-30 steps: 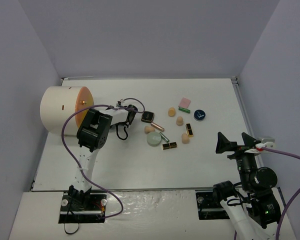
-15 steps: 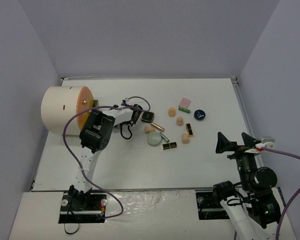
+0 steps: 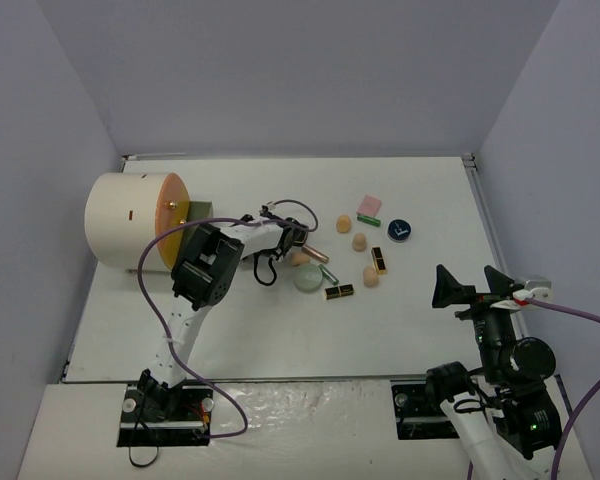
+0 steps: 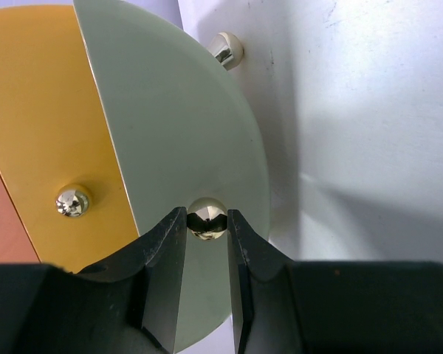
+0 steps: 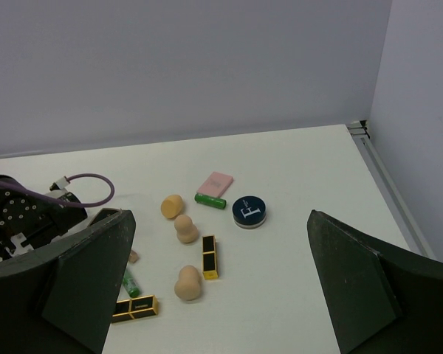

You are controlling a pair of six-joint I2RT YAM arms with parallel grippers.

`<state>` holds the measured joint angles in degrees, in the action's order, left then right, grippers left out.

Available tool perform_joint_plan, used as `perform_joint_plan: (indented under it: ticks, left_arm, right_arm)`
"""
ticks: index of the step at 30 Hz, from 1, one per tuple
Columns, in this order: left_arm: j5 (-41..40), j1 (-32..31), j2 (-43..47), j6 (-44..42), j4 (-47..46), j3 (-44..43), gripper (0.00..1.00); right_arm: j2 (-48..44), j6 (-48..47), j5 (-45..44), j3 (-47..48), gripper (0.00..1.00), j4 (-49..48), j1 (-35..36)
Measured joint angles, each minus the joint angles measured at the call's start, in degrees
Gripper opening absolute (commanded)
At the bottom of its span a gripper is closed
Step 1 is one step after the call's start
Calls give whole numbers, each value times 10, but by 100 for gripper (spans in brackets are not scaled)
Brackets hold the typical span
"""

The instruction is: Organize the makeup

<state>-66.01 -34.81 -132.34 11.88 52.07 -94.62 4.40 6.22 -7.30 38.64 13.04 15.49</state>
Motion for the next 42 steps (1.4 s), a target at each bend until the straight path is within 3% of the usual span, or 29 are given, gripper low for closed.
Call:
perform_joint_plan:
  ticks: [14,17,29,37,42]
  left_arm:
    - [13,-18,-4,24,25,-24,5]
    - [14,-21,-8,26,27,-25,10]
    - [23,-27,-11,37,33,-27,49]
    - [44,-48,-8,40,39,-61,56]
    - [81,-72,0,39,63,-127,58]
  right_arm:
    - [0,0,0,0,100,0,0]
    - [0,0,0,0,100,0,0]
    - [0,0,0,0,100,0,0]
    - [13,-3,4,0,100,0,0]
    - [55,-7,28,18,100,1,0]
